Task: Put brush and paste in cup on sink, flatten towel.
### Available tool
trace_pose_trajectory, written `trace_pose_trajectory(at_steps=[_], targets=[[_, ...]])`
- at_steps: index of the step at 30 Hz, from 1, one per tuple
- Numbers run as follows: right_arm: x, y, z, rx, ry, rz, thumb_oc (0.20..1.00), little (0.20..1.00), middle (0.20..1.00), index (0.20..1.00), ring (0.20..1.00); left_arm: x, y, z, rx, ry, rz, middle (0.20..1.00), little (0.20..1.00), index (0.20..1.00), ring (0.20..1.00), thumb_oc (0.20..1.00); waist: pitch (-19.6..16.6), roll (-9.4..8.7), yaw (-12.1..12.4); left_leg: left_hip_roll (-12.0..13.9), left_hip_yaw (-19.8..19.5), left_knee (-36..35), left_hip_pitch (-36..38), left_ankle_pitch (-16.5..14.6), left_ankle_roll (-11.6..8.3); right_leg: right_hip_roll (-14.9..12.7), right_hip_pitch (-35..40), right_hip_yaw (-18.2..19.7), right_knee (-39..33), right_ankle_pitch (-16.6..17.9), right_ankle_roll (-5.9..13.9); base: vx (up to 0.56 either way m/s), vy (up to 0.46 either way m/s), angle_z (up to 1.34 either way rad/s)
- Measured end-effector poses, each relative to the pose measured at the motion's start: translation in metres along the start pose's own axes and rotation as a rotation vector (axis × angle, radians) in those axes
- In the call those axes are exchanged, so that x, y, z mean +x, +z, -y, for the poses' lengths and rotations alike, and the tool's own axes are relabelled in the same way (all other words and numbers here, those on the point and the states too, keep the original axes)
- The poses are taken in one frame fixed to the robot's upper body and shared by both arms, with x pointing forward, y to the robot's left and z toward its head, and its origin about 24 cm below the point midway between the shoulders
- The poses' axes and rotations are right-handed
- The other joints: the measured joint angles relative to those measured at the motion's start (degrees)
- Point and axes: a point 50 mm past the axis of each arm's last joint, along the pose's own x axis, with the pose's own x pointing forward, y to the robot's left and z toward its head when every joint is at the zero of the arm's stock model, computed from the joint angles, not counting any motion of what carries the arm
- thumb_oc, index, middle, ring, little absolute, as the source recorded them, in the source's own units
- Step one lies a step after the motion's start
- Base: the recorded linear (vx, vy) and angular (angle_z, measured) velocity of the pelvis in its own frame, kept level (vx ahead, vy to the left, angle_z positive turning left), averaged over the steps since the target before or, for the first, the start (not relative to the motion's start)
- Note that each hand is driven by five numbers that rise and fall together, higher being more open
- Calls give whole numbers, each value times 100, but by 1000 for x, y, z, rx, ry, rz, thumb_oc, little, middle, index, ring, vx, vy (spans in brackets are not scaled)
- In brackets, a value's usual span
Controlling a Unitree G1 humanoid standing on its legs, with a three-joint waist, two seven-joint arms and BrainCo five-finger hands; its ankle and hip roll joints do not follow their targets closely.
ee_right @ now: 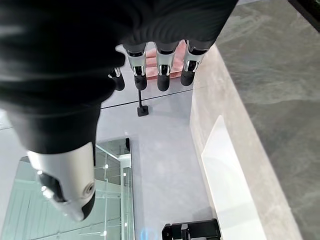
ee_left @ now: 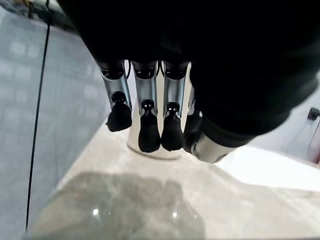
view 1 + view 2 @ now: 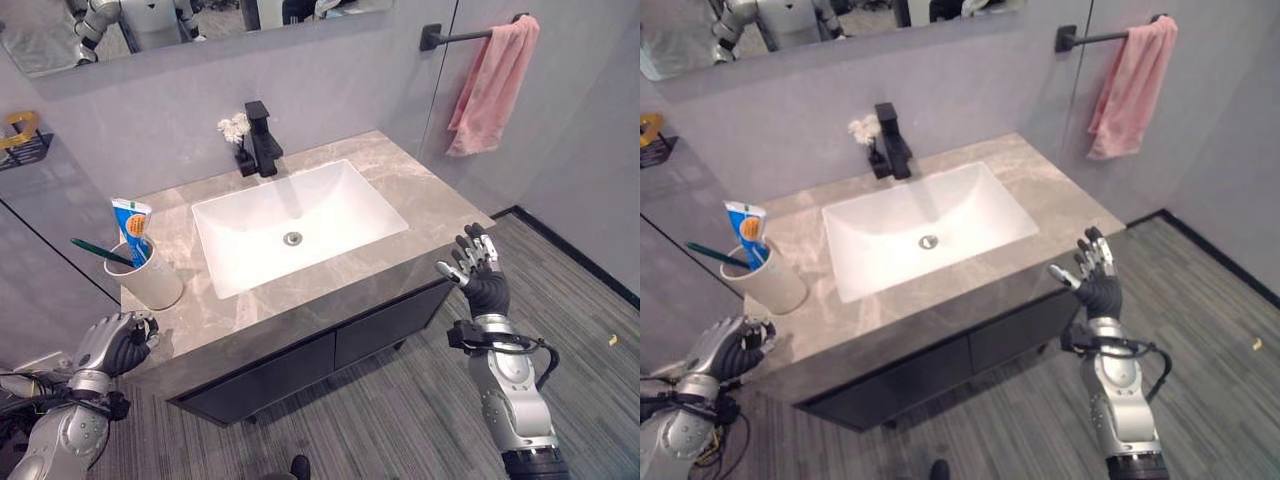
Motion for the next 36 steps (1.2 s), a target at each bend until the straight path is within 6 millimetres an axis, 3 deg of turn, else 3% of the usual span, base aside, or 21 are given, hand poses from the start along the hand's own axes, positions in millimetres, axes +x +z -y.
trace_pose_trajectory(at_steps=[11, 22, 36], targets=[[0, 0, 0, 0, 0, 0, 1000, 1000, 1000, 1000, 1000, 6, 1, -5, 4, 22, -4, 200, 200, 200, 200, 200, 148, -120, -20, 30, 104, 1, -178, 1, 1, 30, -247, 108, 0, 61, -50, 6, 12, -6], [0, -1, -2, 1, 8, -6, 1000, 1000, 1000, 1000, 1000, 9, -3, -5, 5, 31, -30, 200, 200, 200, 200, 200, 279, -127, -44, 83, 169, 0, -187, -11, -19, 82, -299, 164, -1, 68, -57, 9, 6, -3], [-1, -2, -4, 3, 16, -10, 1000, 1000, 1000, 1000, 1000, 20, -8, -21, 39, 104, -36, 200, 200, 200, 200, 200, 362, -255, -49, 129, 321, 1, -296, -16, -41, 125, -496, 316, -1, 92, -75, 5, 7, -5]])
